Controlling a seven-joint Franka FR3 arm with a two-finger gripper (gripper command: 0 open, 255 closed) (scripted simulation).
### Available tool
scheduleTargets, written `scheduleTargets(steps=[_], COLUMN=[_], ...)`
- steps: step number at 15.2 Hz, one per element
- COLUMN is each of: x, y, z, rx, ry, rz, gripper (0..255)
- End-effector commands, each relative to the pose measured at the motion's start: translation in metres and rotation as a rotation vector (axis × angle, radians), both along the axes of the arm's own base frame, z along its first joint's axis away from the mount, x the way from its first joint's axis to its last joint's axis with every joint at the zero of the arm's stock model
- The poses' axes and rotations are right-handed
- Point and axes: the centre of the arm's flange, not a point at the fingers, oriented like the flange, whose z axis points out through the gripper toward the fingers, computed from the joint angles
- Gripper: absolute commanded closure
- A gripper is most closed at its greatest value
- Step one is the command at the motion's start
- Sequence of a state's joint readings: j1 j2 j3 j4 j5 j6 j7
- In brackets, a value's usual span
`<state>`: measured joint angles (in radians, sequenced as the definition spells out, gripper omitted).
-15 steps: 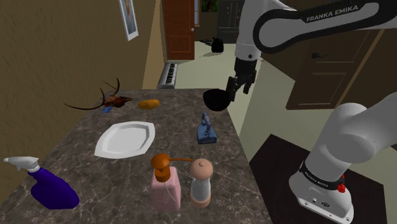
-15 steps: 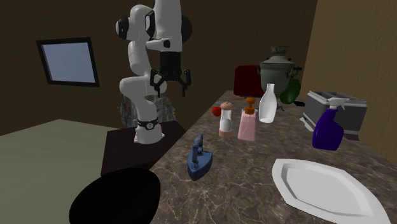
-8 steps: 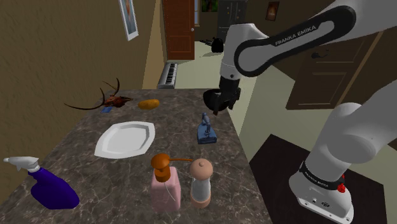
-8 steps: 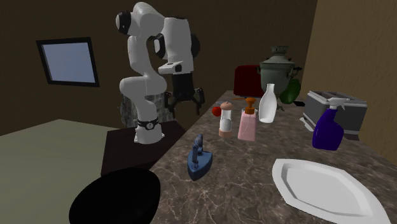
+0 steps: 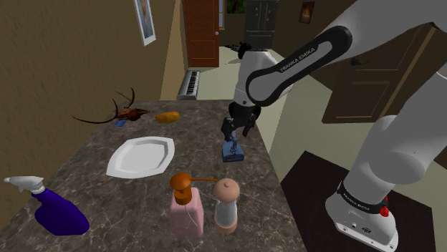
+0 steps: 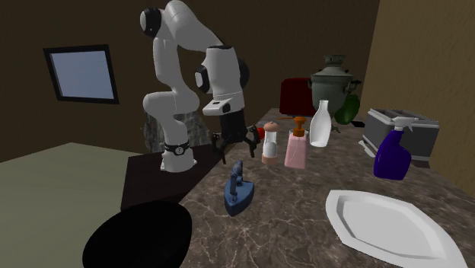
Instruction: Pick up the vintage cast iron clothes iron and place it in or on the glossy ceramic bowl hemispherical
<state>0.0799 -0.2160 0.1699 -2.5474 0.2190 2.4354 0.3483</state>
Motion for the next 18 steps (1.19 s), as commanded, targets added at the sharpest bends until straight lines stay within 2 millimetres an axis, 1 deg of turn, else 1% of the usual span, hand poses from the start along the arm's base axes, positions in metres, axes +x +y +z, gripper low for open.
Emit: scheduleTargets(steps=[1,5,13,14,18], x=[0.002,0.003,0.003,0.003,0.003], y=[0.001,0.004,0.004,0.004,0.004], z=[-0.011,-0.030,-0.030,-0.030,-0.030], rx=[0.002,0.002,0.002,0.002,0.002], ry=[-0.001,-0.001,-0.001,-0.001,-0.001], rz=[-0.002,-0.002,-0.002,-0.002,-0.002], gripper=[0,0,0,255,255])
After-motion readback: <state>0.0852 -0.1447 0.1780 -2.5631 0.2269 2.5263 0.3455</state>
